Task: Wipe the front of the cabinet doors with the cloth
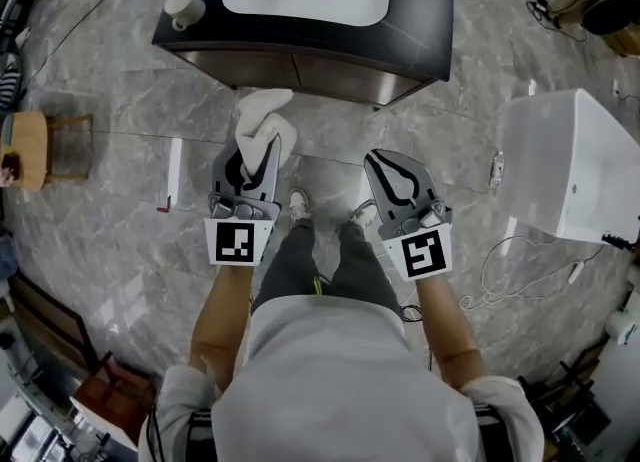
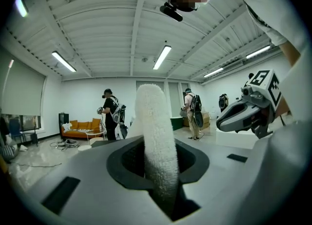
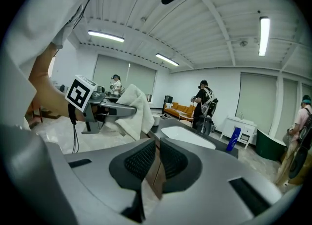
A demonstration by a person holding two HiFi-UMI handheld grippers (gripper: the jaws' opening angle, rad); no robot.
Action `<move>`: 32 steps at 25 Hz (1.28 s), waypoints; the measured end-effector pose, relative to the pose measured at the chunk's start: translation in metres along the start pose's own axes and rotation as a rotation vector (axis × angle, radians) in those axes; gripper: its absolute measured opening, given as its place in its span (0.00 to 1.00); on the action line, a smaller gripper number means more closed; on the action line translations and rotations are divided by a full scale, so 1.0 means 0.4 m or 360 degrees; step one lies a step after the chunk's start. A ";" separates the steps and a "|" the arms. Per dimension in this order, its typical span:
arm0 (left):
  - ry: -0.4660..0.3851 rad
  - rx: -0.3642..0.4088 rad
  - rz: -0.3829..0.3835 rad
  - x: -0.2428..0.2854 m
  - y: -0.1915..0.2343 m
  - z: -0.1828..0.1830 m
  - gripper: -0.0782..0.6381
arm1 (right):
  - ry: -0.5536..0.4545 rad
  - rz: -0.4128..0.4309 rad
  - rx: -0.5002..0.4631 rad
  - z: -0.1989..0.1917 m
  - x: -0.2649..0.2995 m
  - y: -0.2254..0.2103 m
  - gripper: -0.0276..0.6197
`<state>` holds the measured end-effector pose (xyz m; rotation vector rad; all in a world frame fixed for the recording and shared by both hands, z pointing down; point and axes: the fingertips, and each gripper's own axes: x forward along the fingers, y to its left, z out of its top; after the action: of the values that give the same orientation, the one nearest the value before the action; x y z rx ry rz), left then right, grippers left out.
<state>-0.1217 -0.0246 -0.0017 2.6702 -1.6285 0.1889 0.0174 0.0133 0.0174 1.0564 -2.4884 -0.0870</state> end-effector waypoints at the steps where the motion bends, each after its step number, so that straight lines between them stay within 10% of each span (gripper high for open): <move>1: 0.0012 0.0016 0.0010 0.018 -0.002 -0.015 0.26 | 0.0011 0.0017 -0.0017 -0.018 0.009 -0.011 0.12; 18: 0.0154 0.0073 0.0091 0.236 0.068 -0.551 0.26 | 0.0134 0.0144 -0.0064 -0.534 0.333 0.029 0.12; 32: 0.0045 0.0226 0.0094 0.412 0.078 -0.796 0.26 | 0.0051 0.0145 -0.0100 -0.848 0.474 0.092 0.12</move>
<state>-0.1062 -0.1627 0.3304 2.7071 -1.7499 0.3543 0.0162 -0.0561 0.4016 0.9108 -2.4844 -0.1191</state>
